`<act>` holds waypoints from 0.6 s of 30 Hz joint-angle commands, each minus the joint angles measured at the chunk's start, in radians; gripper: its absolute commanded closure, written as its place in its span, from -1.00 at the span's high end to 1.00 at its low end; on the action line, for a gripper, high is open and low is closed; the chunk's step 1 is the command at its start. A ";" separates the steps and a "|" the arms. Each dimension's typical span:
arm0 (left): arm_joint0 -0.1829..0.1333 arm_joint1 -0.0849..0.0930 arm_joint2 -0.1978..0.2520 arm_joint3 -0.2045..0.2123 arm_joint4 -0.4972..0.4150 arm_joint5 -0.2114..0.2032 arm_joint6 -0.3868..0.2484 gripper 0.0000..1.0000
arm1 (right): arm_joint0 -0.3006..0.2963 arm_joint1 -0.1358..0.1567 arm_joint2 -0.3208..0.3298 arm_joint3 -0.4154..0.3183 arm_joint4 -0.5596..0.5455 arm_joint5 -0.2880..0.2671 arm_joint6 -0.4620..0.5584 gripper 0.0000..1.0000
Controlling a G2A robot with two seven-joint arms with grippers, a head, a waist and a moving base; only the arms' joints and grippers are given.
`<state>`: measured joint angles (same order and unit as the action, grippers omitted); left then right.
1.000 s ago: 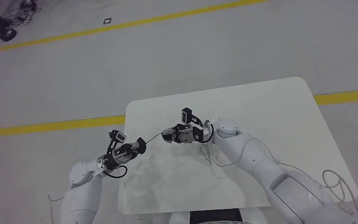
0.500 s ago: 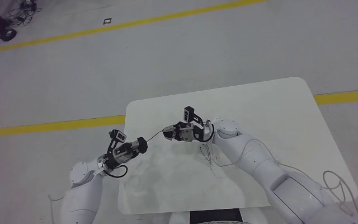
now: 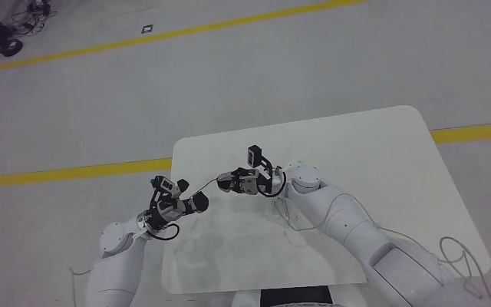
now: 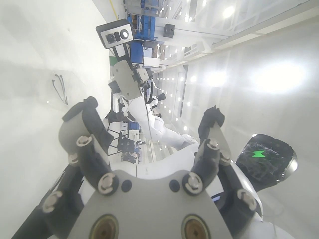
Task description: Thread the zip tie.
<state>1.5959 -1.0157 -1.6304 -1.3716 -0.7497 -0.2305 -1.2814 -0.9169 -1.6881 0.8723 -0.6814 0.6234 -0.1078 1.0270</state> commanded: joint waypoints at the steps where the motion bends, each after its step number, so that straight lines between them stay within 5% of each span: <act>1: 0.001 0.001 -0.005 -0.007 0.002 -0.021 -0.002 1.00 | 0.001 -0.001 -0.002 -0.008 -0.001 0.006 -0.004 -1.00; 11: 0.001 0.001 -0.001 -0.010 0.004 -0.018 0.011 1.00 | 0.001 -0.001 -0.001 -0.010 -0.001 0.004 -0.008 -1.00; 18: 0.005 0.000 0.013 -0.015 -0.060 0.053 0.011 1.00 | -0.028 0.016 -0.019 -0.111 -0.147 0.015 -0.126 -1.00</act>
<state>1.6013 -1.0160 -1.6172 -1.3875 -0.8047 -0.1831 -1.2684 -0.9378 -1.6743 0.8526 -0.7794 0.4865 -0.0975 0.9083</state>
